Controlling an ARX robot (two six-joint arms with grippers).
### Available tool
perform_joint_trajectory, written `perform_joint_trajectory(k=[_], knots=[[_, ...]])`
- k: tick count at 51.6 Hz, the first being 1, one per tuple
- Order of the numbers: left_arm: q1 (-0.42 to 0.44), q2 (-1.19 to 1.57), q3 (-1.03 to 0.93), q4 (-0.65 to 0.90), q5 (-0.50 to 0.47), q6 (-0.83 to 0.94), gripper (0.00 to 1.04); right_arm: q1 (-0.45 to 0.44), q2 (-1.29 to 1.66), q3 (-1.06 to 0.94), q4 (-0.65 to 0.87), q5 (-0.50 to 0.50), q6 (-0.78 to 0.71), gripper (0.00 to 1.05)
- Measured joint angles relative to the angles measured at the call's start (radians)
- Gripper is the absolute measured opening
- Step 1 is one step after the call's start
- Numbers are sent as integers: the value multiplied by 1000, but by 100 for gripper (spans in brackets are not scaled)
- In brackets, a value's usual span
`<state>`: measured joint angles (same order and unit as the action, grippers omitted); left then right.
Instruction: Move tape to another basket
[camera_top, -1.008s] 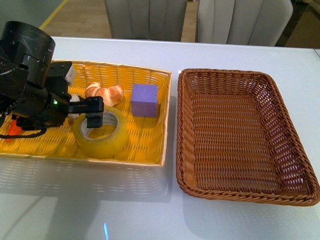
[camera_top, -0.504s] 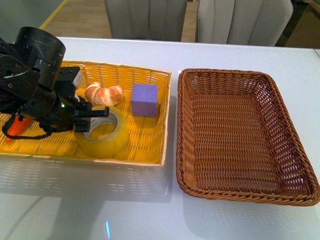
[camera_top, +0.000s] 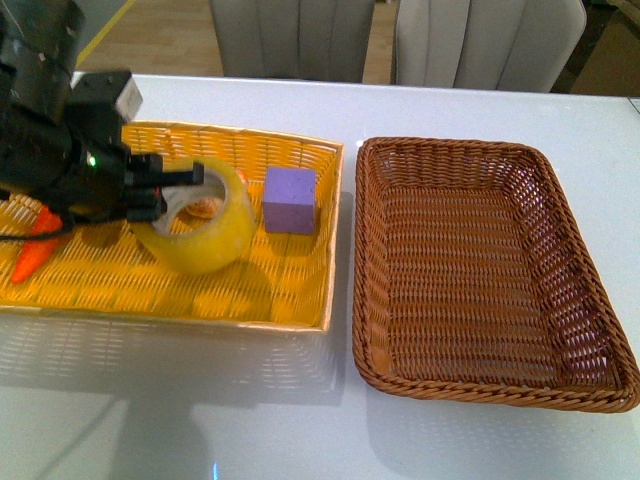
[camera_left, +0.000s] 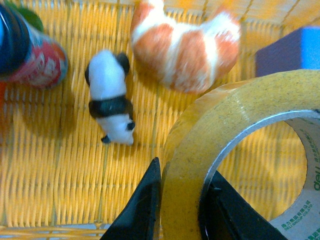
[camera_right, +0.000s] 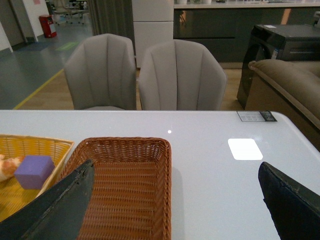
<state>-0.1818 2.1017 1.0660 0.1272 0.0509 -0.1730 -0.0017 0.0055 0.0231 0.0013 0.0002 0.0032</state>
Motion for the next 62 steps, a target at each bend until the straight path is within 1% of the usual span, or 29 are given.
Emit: perform_joint_trajectory(k=[5, 14, 34, 47, 62], knots=[[-29, -42, 35, -27, 0, -1, 16, 0, 0, 0, 0, 0, 0, 96], [-100, -27, 120, -79, 0, -10, 16, 0, 0, 0, 0, 0, 0, 96], [-310, 137, 378, -185, 2, -23, 16, 0, 0, 0, 0, 0, 0, 96], [-393, 228, 500, -240, 21, -32, 16, 0, 0, 0, 0, 0, 0, 96], [-444, 281, 540, -260, 28, -38, 16, 0, 0, 0, 0, 0, 0, 96]])
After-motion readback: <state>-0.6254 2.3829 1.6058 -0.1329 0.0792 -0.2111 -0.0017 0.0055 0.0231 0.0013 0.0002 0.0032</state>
